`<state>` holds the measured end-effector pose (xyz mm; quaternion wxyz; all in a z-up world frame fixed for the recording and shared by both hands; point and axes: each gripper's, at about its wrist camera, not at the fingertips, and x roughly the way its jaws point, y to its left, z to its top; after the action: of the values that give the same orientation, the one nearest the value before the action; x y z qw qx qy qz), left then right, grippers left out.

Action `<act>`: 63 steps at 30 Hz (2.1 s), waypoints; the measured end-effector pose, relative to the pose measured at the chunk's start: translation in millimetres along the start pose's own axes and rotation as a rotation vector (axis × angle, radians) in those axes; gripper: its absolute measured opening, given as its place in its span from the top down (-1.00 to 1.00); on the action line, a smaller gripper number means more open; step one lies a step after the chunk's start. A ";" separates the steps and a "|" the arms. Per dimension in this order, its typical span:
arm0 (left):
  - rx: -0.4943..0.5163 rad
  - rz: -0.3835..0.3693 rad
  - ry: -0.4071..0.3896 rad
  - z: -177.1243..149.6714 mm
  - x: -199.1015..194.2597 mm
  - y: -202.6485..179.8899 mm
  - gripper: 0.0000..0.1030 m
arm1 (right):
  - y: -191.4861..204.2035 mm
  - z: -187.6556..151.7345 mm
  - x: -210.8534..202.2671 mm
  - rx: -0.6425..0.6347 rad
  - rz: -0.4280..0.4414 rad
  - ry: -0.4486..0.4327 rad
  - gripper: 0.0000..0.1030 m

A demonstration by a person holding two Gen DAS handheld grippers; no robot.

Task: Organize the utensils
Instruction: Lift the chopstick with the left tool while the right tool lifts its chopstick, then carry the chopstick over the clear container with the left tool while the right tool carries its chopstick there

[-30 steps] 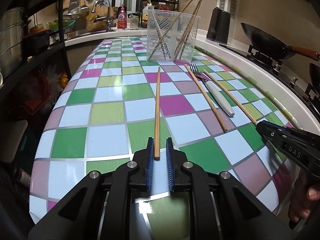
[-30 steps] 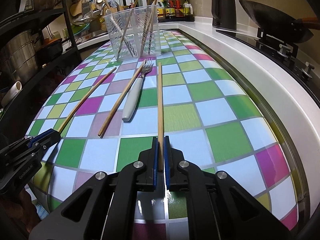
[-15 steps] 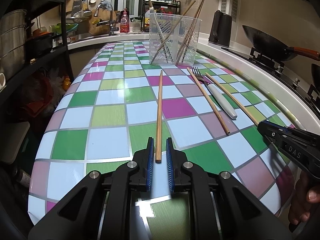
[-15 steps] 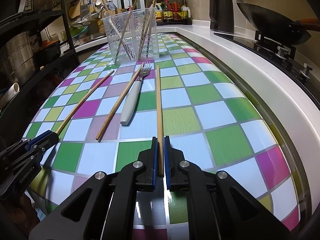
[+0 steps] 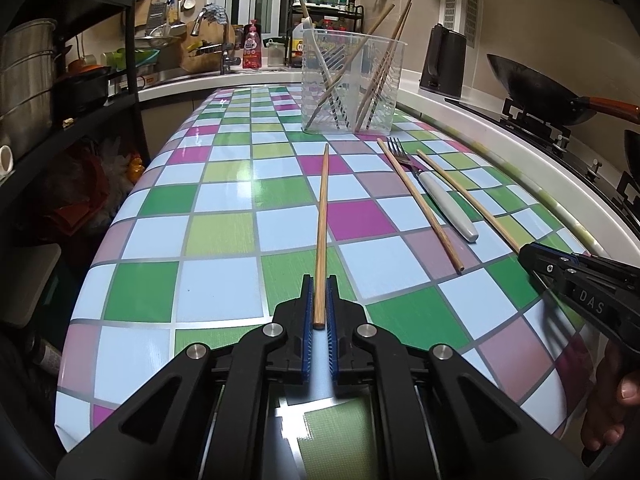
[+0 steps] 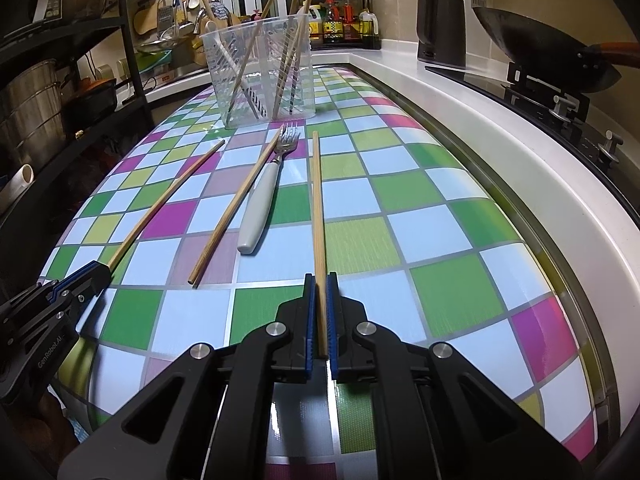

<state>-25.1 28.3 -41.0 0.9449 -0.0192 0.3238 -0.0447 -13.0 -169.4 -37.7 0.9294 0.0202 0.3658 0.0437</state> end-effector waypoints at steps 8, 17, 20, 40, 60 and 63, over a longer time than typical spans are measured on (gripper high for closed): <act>0.000 -0.004 -0.045 7.0 -12.8 1.6 0.88 | 3.2 16.3 -20.7 -0.017 -0.028 -0.036 0.89; 0.001 -0.025 -0.150 20.9 -45.8 7.3 0.88 | 9.8 32.3 -52.7 -0.031 -0.061 -0.065 0.89; -0.003 -0.034 -0.182 26.5 -54.7 9.0 0.88 | 12.2 39.1 -66.9 -0.035 -0.070 -0.085 0.89; -0.023 -0.097 -0.329 84.3 -92.9 30.1 0.88 | 26.0 100.2 -124.3 -0.084 -0.069 -0.211 0.90; -0.044 -0.224 -0.222 216.2 -88.4 44.3 0.88 | 14.8 175.5 -113.9 -0.040 0.079 -0.232 0.90; -0.052 -0.230 -0.201 236.3 -82.0 44.7 0.88 | 11.9 194.9 -113.7 -0.035 0.114 -0.244 0.90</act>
<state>58.6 82.5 192.7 0.9604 -0.0849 0.2241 -0.1423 36.2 -169.6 182.8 0.9633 0.0300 0.2474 0.0998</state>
